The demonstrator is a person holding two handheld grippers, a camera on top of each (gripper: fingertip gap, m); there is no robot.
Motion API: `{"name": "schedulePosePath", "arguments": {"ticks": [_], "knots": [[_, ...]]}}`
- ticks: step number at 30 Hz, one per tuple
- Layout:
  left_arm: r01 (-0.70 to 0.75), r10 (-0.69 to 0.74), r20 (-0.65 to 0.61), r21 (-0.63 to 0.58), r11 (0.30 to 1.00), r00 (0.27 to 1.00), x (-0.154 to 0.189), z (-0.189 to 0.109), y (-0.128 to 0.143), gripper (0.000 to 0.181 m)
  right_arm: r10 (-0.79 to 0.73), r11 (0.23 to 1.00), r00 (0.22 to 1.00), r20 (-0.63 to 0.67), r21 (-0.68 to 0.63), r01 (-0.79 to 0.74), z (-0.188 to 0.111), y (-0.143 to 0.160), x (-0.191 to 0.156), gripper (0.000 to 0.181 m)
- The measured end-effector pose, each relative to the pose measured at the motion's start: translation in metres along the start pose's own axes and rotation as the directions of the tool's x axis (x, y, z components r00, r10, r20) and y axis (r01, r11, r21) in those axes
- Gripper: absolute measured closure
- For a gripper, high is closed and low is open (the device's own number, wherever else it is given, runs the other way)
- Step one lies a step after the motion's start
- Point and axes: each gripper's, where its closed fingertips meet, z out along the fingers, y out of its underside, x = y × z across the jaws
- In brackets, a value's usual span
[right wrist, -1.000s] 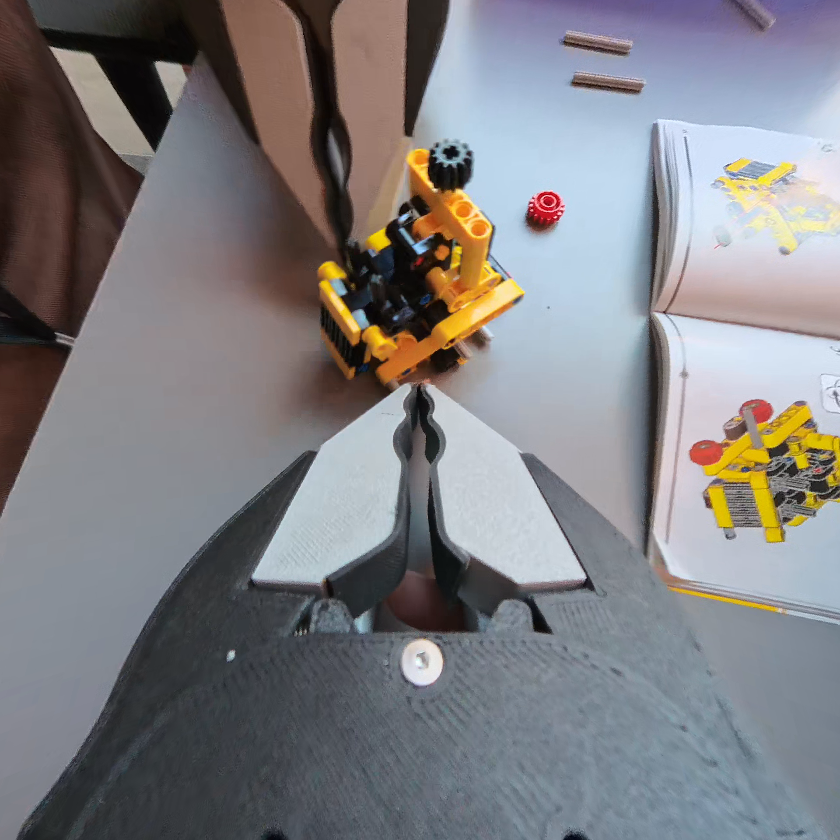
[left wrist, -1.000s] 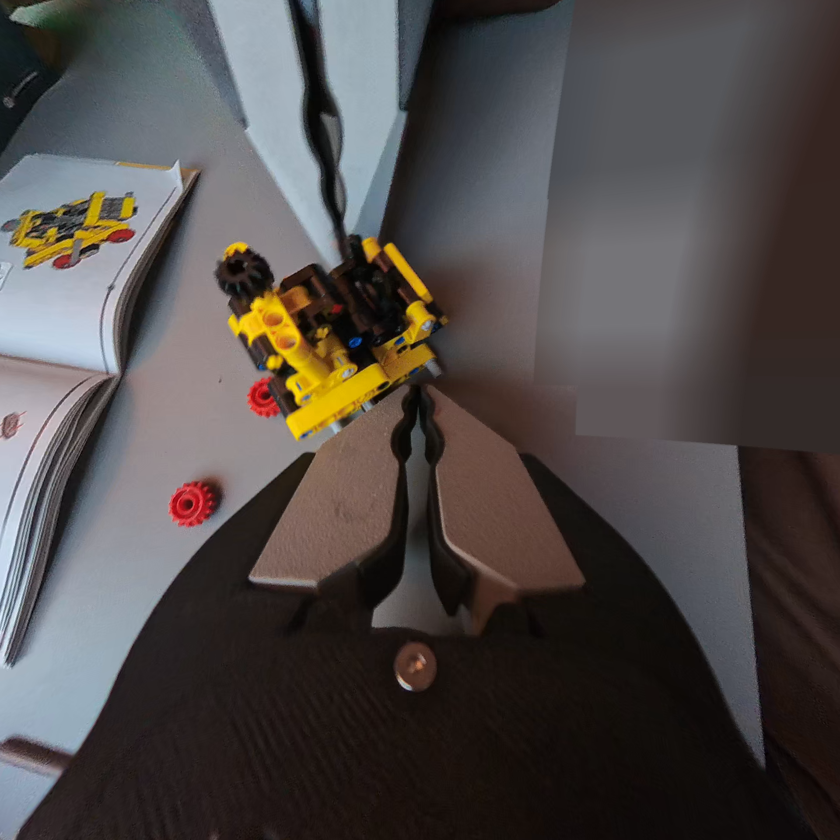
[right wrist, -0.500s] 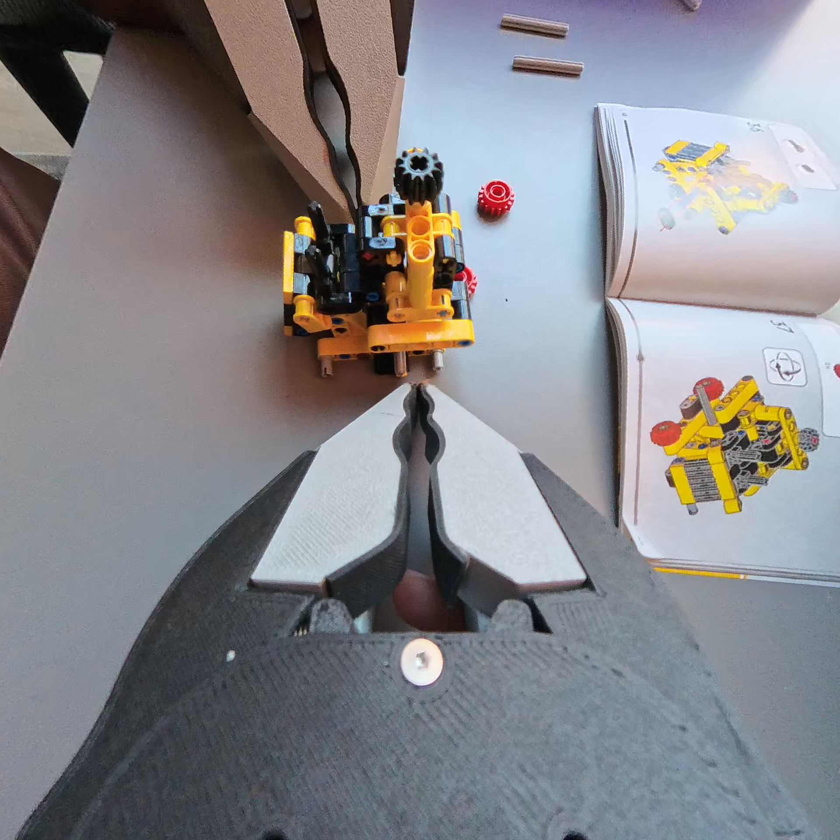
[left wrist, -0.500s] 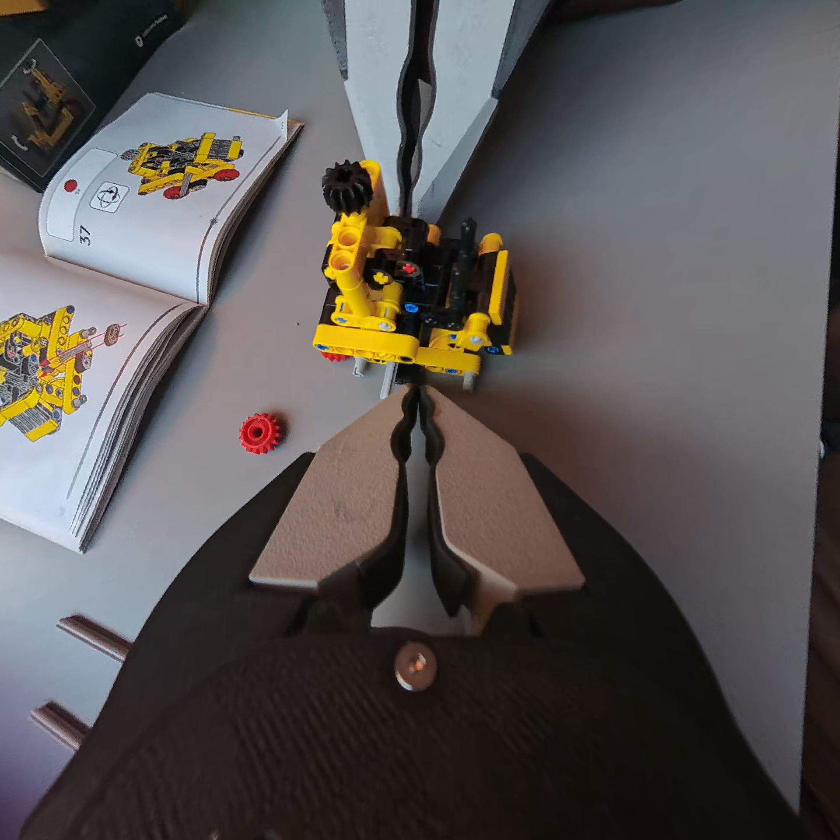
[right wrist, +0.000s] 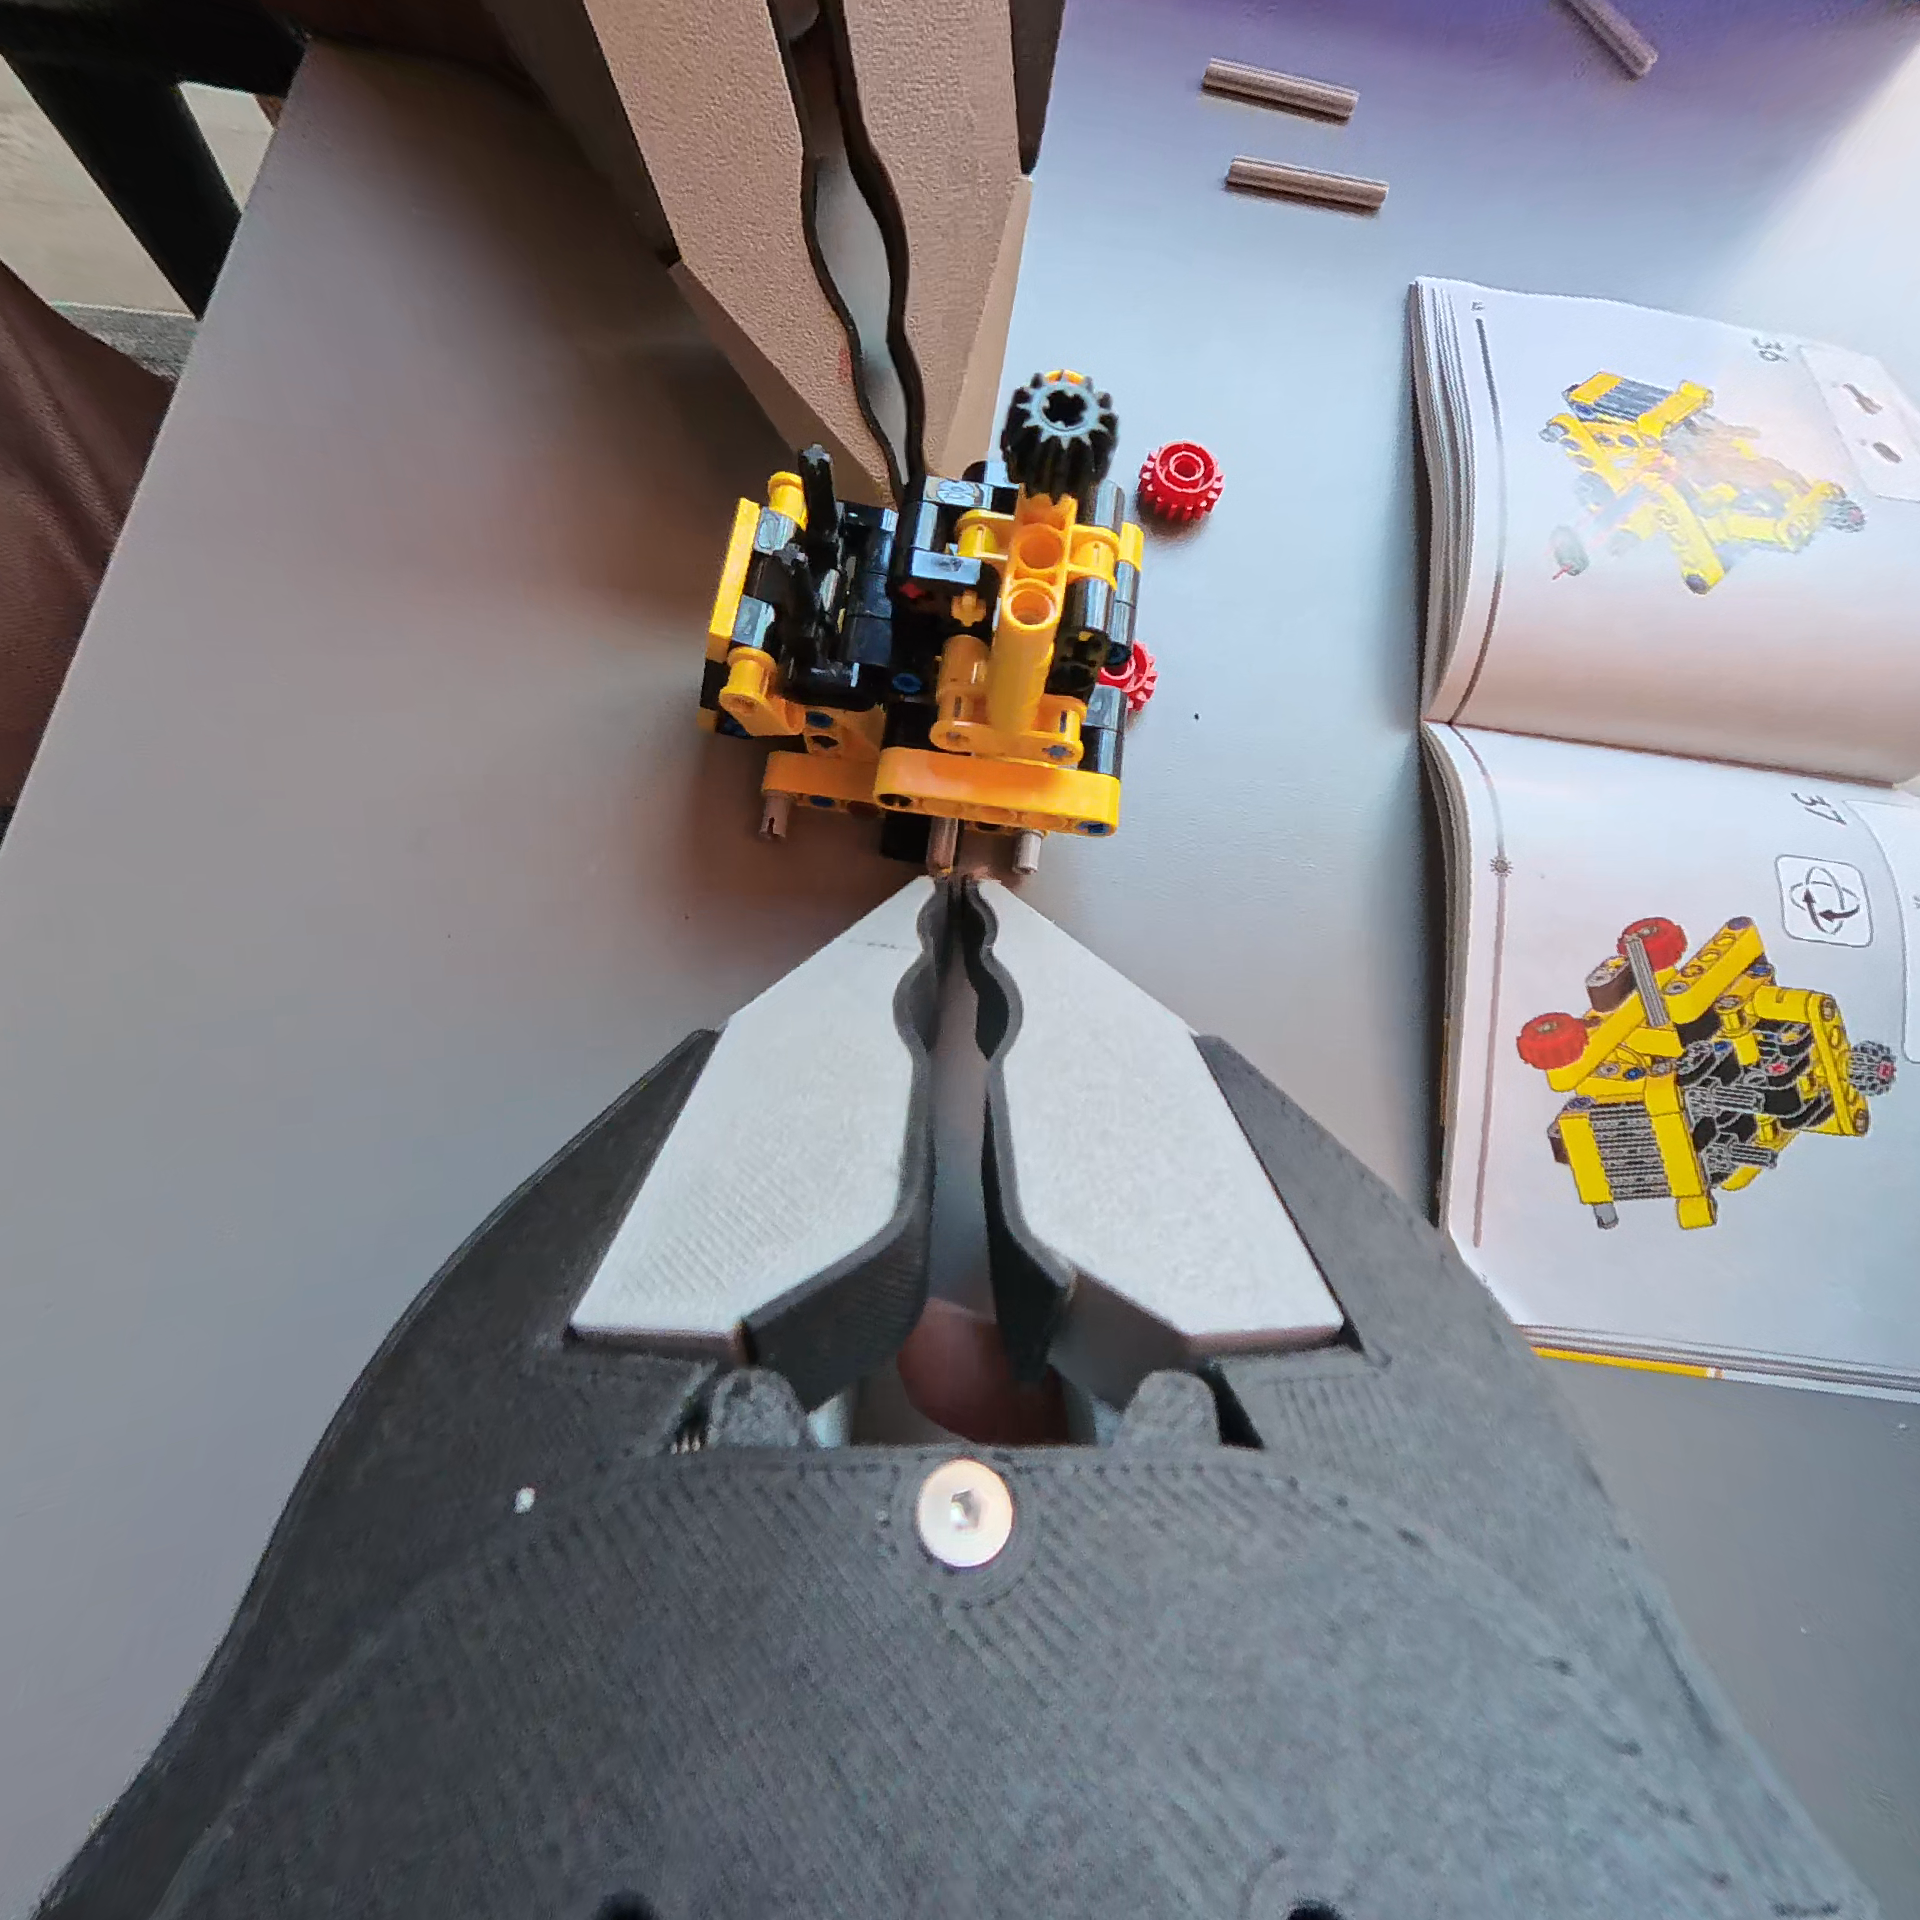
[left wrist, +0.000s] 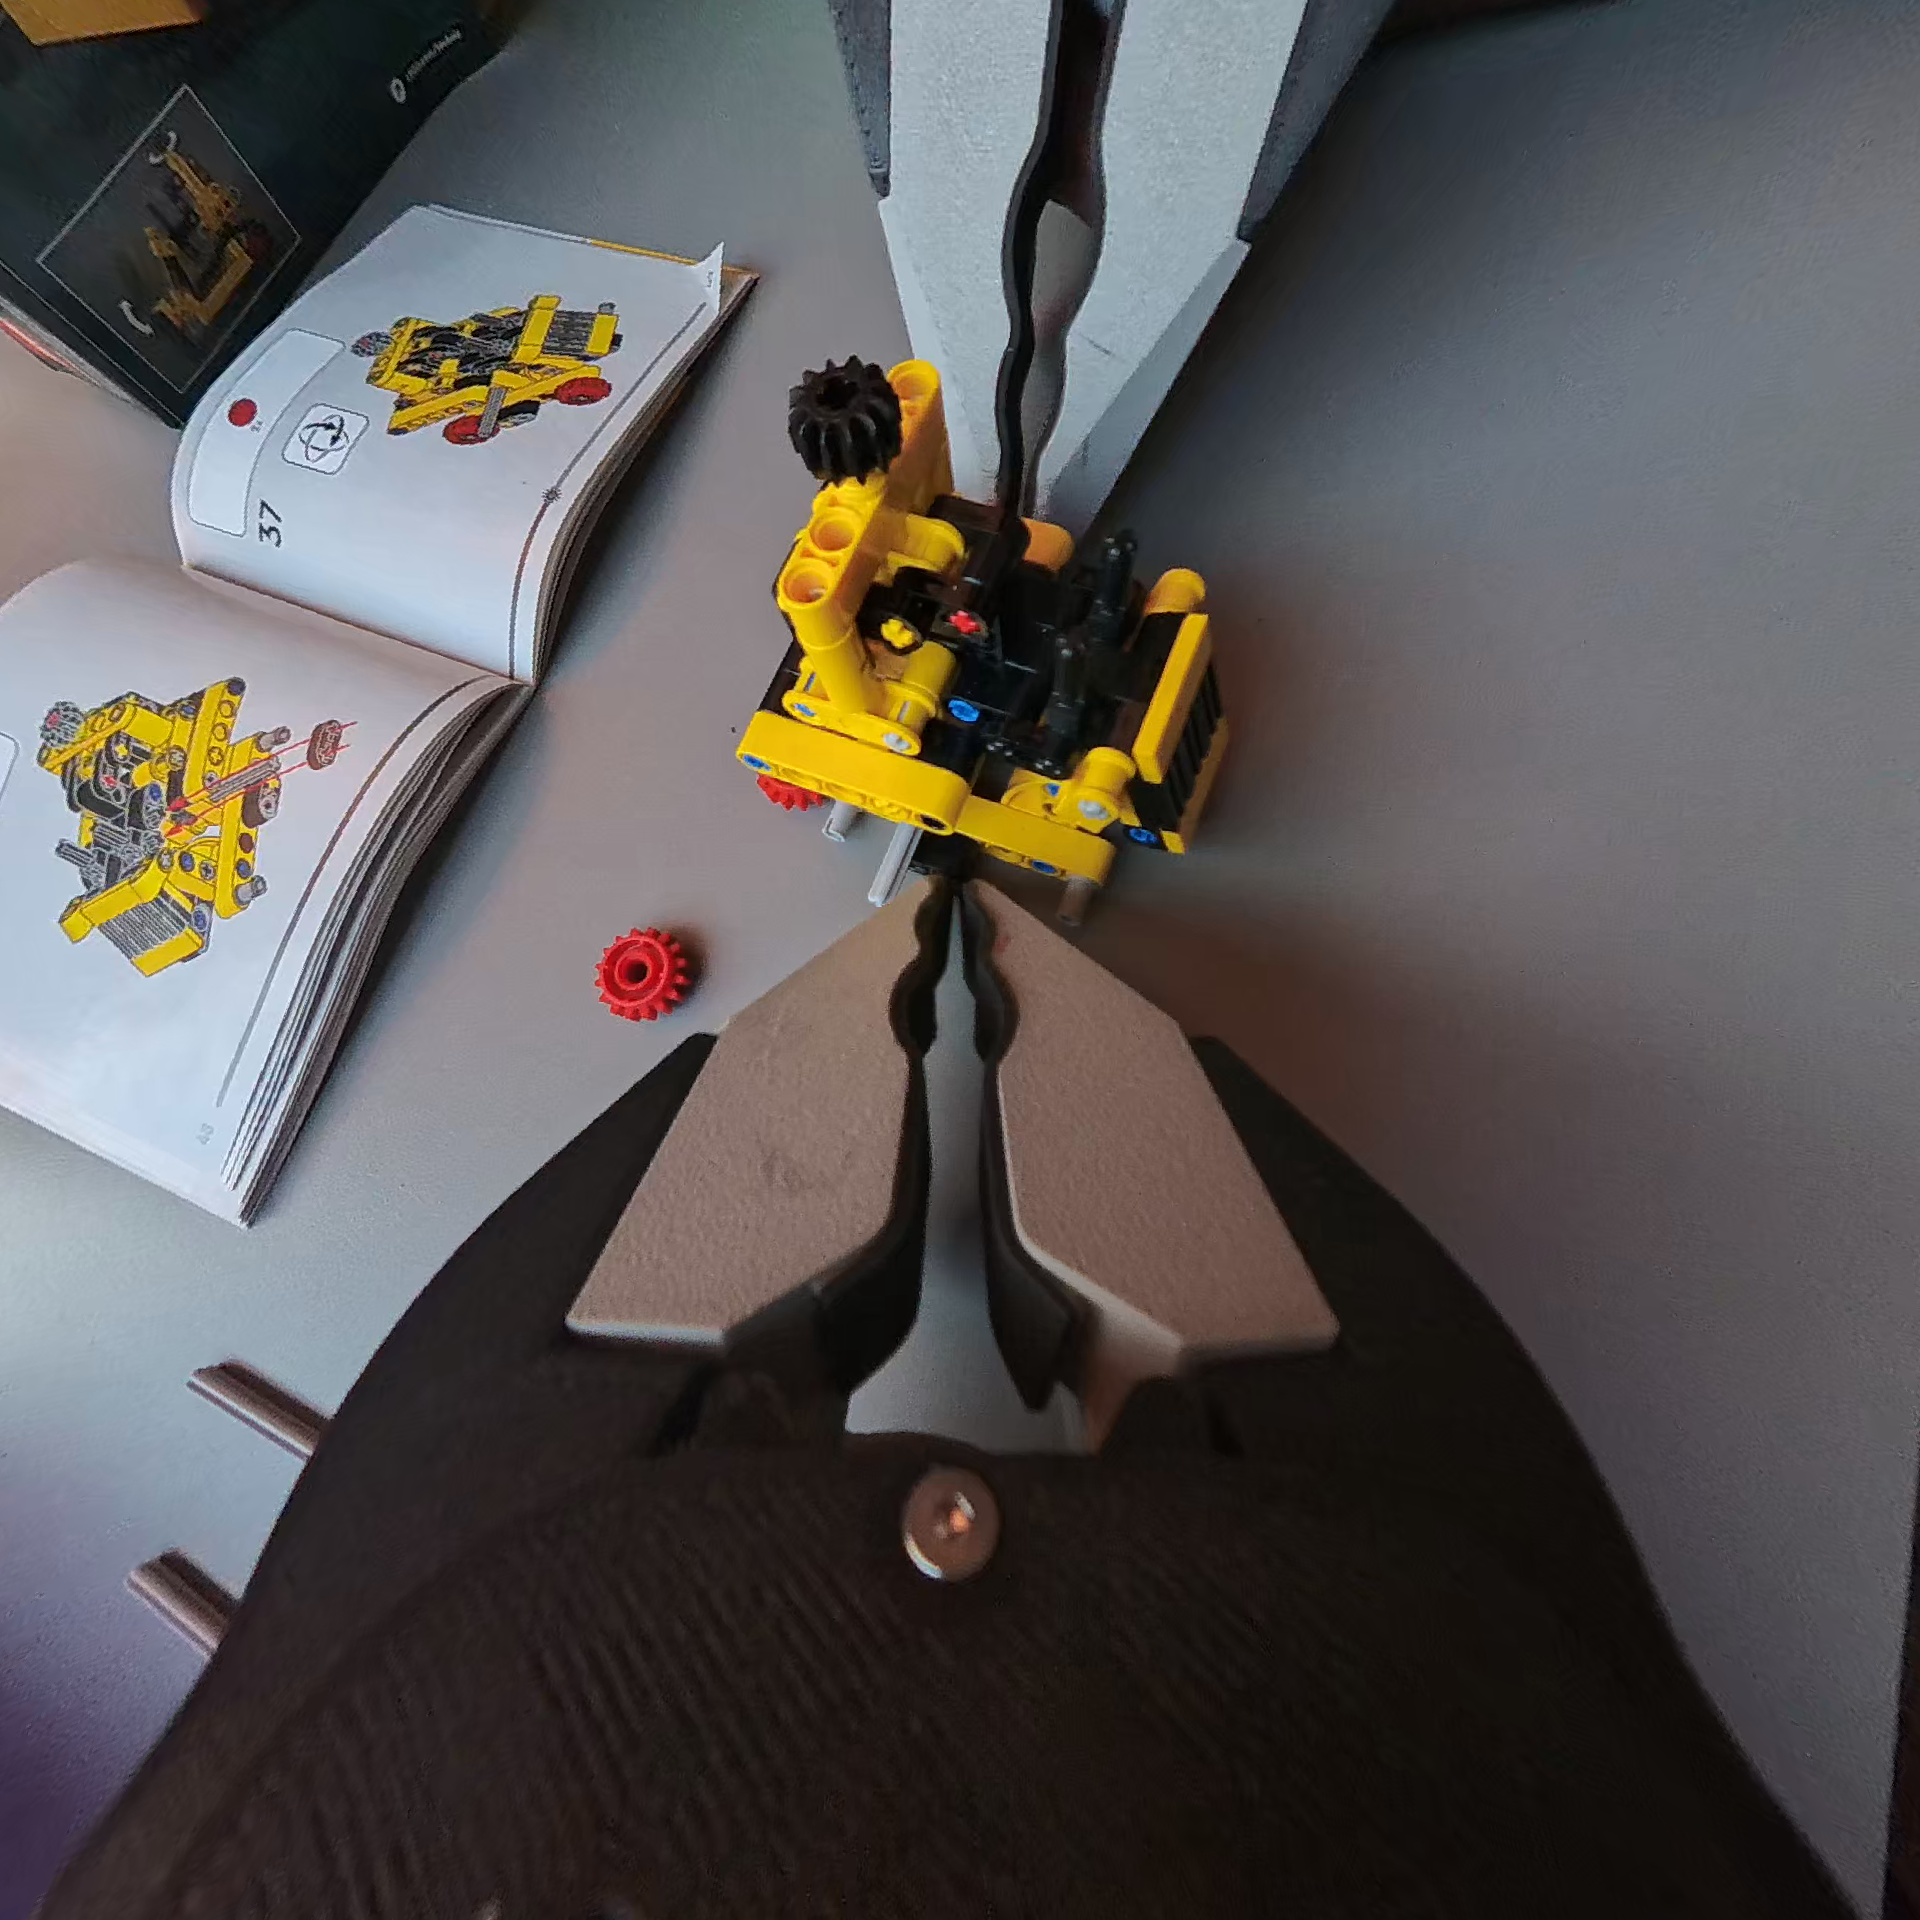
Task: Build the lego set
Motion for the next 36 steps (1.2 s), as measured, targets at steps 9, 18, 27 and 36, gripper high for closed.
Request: {"name": "schedulePosePath", "arguments": {"ticks": [9, 18, 27, 36], "knots": [[0.041, -0.041, -0.026, 0.001, 0.999, 0.999, -0.002, 0.000, 0.000, 0.180, -0.003, 1.000, 1.000, -0.008, -0.001, 0.003, 0.001, -0.001, 0.000, 0.181], [0.035, -0.035, -0.039, 0.001, 0.999, 0.999, -0.001, 0.000, 0.001, 0.181, 0.016, 1.000, 1.000, 0.003, 0.002, -0.016, 0.003, -0.004, -0.003, 0.172], [0.091, -0.090, -0.019, 0.047, 0.995, 0.996, -0.016, -0.014, 0.000, 0.163, 0.021, 1.000, 1.000, 0.004, 0.001, -0.021, 0.003, -0.004, -0.003, 0.179], [0.054, -0.050, -0.204, 0.012, 0.998, 0.978, -0.013, 0.002, -0.022, 0.147, 0.019, 1.000, 1.000, 0.004, 0.000, -0.019, 0.002, -0.003, -0.003, 0.179]]}}
